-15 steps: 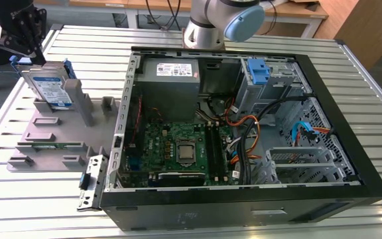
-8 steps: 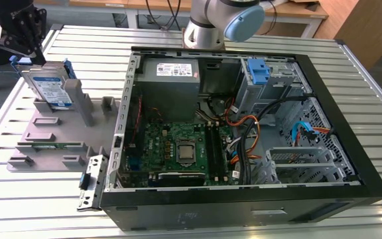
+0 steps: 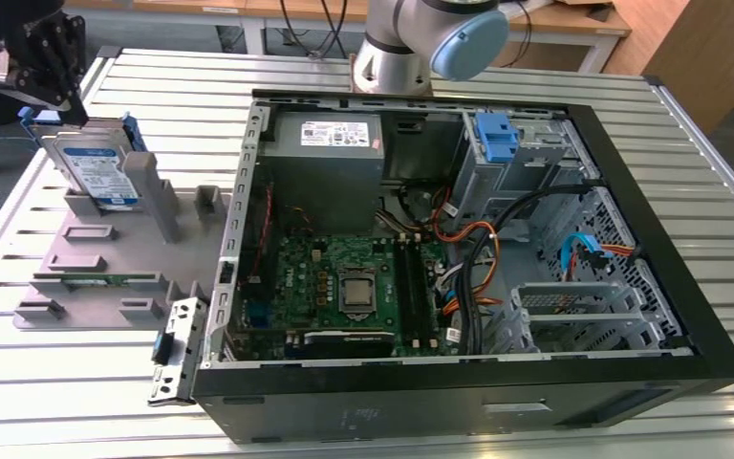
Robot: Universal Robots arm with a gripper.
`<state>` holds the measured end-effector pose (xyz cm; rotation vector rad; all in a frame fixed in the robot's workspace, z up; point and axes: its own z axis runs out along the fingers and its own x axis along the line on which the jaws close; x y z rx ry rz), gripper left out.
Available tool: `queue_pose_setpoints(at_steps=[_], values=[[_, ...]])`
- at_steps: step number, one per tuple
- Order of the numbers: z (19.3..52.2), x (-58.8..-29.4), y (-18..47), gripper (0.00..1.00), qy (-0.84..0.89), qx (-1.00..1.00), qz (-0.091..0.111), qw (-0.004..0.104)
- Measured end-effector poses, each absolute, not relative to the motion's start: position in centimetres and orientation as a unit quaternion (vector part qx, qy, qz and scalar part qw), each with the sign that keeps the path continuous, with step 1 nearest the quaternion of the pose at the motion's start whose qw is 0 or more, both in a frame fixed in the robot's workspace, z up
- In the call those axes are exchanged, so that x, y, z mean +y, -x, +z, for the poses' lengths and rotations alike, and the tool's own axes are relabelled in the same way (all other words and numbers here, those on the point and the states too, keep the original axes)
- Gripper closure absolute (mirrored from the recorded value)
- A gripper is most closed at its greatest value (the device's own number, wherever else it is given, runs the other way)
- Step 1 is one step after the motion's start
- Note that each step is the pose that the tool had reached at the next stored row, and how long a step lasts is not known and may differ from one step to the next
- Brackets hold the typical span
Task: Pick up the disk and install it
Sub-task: 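Pick up the disk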
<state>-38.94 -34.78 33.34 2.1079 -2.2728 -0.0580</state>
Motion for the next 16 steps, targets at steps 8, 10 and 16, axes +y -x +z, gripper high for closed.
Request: queue_pose_setpoints(at_steps=[8, 10, 16], values=[[33.34, -34.79, 38.95, 0.89, -0.698, -0.715, -0.016, 0.011], [33.32, -34.77, 39.01, 0.89, -0.698, -0.715, -0.014, 0.007], [33.29, -34.53, 39.03, 0.89, -0.699, -0.715, -0.012, 0.004]])
